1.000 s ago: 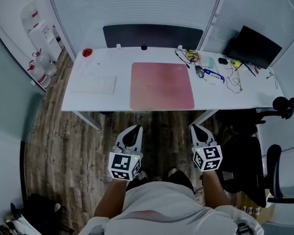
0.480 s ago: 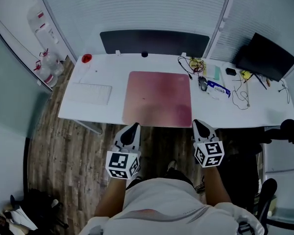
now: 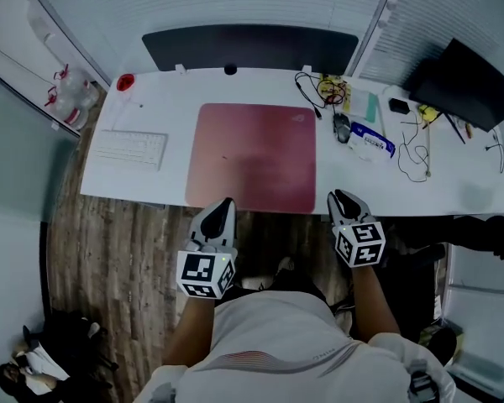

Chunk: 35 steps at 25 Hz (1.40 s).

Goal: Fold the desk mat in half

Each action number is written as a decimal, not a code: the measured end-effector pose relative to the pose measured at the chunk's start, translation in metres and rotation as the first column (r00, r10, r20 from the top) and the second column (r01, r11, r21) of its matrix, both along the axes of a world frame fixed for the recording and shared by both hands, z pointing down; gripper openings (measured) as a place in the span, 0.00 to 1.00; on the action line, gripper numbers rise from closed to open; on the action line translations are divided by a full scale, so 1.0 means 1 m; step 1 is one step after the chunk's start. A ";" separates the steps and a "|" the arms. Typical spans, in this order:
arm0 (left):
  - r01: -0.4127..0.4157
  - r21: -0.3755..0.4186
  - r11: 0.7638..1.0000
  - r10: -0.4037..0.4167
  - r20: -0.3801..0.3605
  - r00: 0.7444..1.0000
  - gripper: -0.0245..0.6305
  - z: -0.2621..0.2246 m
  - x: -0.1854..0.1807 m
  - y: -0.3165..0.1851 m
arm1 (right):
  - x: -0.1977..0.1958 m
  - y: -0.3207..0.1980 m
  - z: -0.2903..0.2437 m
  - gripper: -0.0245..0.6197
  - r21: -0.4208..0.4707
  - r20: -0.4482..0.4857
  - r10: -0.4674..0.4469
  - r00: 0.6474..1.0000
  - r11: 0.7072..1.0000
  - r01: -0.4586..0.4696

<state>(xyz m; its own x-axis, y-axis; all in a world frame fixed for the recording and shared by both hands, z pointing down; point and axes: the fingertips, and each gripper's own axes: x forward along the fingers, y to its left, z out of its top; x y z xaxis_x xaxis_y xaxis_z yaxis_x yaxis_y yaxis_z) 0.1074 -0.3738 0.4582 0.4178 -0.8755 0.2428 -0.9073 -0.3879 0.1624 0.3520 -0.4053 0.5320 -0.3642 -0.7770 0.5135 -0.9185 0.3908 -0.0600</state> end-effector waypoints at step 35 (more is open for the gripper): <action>-0.038 -0.182 0.983 0.036 -0.014 0.999 0.06 0.060 -0.046 0.004 | -0.017 0.006 0.198 0.17 -0.461 -0.081 0.208 0.975 0.859 -0.222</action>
